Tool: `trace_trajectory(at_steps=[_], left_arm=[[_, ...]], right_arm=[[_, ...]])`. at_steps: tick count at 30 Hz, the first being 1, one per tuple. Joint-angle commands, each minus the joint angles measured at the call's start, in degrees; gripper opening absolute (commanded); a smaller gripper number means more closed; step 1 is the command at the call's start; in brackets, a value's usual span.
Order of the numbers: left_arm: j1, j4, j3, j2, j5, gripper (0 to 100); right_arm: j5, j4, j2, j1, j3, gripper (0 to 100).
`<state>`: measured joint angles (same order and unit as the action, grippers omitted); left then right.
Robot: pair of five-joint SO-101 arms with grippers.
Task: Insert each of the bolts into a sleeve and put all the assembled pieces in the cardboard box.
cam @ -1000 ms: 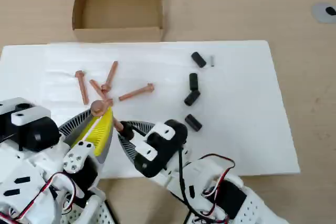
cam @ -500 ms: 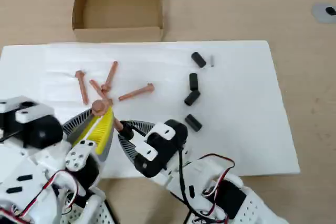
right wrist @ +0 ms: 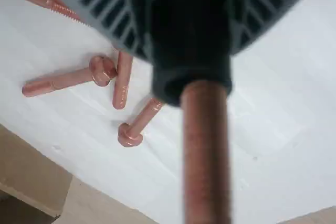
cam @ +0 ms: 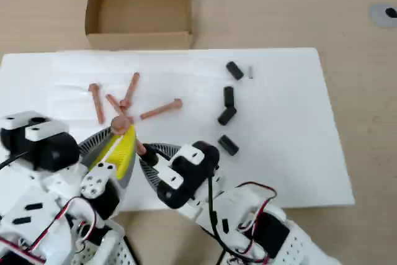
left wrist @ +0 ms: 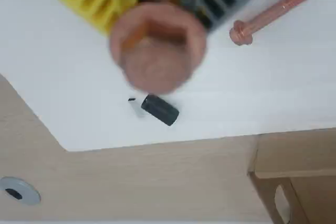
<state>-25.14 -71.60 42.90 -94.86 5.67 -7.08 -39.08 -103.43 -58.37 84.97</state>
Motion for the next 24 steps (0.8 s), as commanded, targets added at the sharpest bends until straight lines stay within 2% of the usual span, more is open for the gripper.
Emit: trace_trajectory(at_steps=[1, 13, 19, 24], left_arm=[[0.70, 1.93, 1.05, 0.13, -0.18, 1], [0.88, 5.01, 1.41, 0.13, -0.26, 1], [5.80, 7.47, 1.49, 0.13, -0.09, 1], [6.24, 7.38, 1.58, 0.13, 0.00, 1]], right_arm=[[-0.44, 1.67, -5.14, -0.40, -0.57, 0.9], [-0.44, 1.67, -5.14, -0.40, -0.48, 0.9], [-0.44, 1.67, -5.14, -0.40, -0.48, 0.9], [-0.44, 1.67, -5.14, -0.40, -0.48, 0.9]])
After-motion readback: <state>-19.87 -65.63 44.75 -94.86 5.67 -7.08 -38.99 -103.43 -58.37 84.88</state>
